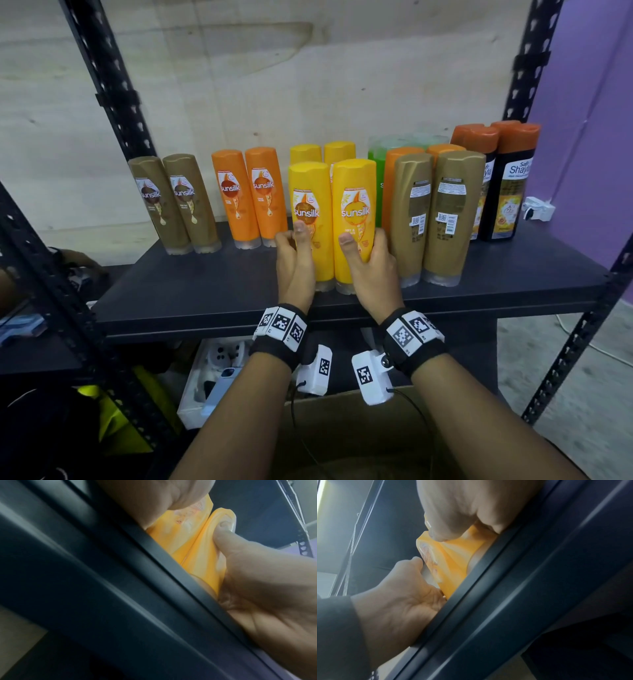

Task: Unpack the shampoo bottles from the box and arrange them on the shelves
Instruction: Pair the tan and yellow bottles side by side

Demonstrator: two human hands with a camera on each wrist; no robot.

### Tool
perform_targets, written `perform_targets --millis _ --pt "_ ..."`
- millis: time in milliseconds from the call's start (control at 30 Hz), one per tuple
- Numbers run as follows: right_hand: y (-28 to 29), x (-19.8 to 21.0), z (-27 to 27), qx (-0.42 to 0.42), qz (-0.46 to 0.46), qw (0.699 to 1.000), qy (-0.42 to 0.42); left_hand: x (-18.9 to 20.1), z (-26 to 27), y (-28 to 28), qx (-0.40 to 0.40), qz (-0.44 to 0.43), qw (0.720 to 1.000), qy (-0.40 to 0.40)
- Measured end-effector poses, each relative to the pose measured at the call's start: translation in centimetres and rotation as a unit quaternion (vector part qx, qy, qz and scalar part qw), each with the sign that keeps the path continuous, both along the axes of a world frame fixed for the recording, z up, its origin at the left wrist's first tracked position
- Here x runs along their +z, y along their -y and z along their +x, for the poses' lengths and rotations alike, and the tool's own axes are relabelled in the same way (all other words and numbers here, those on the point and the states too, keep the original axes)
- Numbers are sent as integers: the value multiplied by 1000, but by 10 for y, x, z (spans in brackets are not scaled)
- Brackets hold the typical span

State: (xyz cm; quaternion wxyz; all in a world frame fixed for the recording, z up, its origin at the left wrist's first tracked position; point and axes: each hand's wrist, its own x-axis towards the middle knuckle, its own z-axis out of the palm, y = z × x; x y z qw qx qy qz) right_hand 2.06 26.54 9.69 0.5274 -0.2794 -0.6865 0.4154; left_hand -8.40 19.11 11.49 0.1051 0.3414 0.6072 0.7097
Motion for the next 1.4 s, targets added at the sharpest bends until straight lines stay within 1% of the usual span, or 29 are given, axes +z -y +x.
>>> perform_targets --millis 267,400,500,633,700,1033,1267,1400 --pt "-1 0 2 10 1 1000 14 -3 -8 -2 0 20 999 35" --pt "-2 -1 2 15 -1 1000 24 -7 -10 -2 -9 30 999 22" --pt "-2 0 3 13 4 1000 26 -10 -10 -3 -31 43 998 20" --pt "-2 -1 2 10 6 999 33 -13 -7 -1 -41 55 997 -26" --pt "-2 -1 2 3 8 999 36 -14 -7 -1 -39 62 997 -33" --pt "4 -1 1 -8 23 999 39 -17 -10 0 -46 55 997 -14" --pt "4 -4 3 4 32 999 38 -11 -9 11 -100 62 993 24" --pt "6 1 6 22 27 999 31 -14 -2 19 -65 40 997 7"
